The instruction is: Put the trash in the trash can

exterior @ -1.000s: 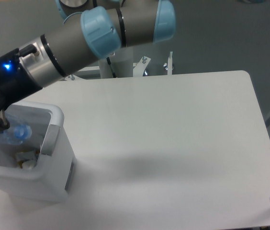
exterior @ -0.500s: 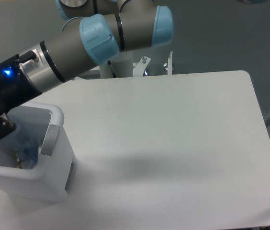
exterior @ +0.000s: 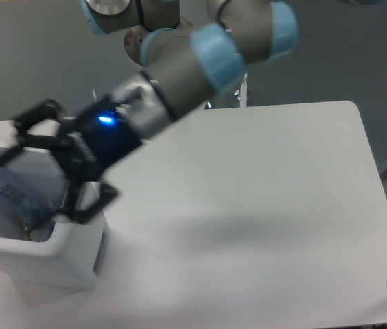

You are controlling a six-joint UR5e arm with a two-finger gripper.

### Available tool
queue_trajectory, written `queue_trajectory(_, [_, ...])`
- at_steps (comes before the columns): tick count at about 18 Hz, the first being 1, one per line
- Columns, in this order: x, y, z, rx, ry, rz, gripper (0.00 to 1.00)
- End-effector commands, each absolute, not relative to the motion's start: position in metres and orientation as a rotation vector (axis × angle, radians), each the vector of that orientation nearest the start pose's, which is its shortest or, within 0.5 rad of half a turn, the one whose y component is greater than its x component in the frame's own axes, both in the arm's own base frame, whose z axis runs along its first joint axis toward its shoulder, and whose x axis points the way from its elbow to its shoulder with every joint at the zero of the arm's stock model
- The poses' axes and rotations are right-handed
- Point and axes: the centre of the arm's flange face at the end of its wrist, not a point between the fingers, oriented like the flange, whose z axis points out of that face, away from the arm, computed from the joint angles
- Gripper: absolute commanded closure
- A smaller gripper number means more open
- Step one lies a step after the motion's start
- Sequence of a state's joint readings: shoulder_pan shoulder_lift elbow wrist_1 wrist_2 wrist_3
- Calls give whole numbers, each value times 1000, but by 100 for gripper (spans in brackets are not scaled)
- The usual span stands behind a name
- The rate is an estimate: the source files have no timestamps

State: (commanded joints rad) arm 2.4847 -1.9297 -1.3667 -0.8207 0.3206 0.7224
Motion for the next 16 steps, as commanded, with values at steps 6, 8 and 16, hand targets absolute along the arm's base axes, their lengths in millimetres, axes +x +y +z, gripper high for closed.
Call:
queue_trajectory(6, [-455, 534, 474, -1937, 134, -342, 0])
queue_trajectory(8, [-471, 529, 456, -2057, 125, -219, 0])
queue_trajectory(16, [-509, 491, 393, -2551, 92, 218, 0])
